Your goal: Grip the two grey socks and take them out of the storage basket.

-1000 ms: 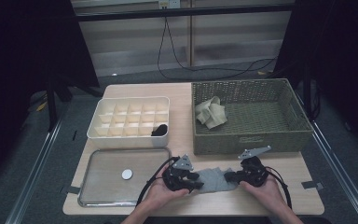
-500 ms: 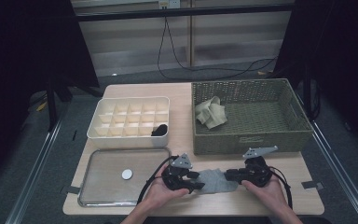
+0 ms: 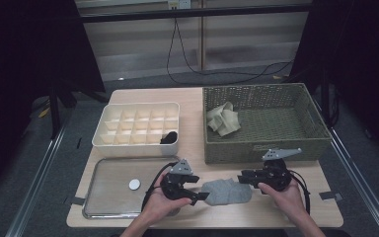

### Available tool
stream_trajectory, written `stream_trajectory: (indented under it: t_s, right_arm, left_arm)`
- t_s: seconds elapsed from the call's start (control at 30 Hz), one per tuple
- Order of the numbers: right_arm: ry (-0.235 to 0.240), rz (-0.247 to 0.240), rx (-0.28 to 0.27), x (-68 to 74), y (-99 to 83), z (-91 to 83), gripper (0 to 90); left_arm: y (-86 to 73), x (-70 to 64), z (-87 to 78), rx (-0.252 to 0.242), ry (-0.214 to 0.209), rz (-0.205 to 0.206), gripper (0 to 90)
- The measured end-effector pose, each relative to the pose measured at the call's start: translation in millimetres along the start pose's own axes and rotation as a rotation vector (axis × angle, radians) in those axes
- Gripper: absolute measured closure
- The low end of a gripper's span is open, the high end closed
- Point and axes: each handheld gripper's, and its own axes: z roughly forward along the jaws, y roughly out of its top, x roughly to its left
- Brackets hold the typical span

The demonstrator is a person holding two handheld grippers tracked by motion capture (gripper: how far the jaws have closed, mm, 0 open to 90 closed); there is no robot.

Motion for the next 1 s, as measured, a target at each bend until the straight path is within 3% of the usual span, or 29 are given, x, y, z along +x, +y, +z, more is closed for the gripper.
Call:
stream_trajectory:
  t_s: [0.1,0.43,0.5,0.57,0.63,0.93,1.0]
  right_arm:
    - [-0.001,-0.006,-0.022,0.8,3.8,-1.5,67.1]
    - [0.005,-0.022,-0.051,2.4,16.6,-9.8,65.8]
    - [0.01,-0.022,-0.062,2.4,20.4,-11.7,66.2]
    - [0.013,-0.023,-0.069,2.7,22.5,-12.6,66.2]
    - [0.021,-0.038,-0.089,5.1,30.8,-14.9,65.4]
    - [0.02,-0.062,-0.119,9.3,57.7,-21.4,59.1]
    - [-0.005,-0.064,-0.116,3.7,66.7,-23.6,55.7]
  left_arm:
    - [-8.8,4.6,-12.9,-0.012,0.002,-0.048,24.2]
    - [-30.9,10.6,-26.7,-0.014,0.054,-0.082,16.2]
    - [-33.6,13.4,-29.4,-0.04,0.05,-0.101,13.7]
    - [-34.1,13.4,-30.0,-0.054,0.056,-0.105,13.0]
    - [-35.0,10.0,-32.0,-0.048,0.081,-0.071,12.1]
    - [-40.2,13.0,-38.1,-0.06,0.11,-0.1,11.2]
    - [-40.7,14.3,-39.5,-0.061,0.113,-0.096,11.2]
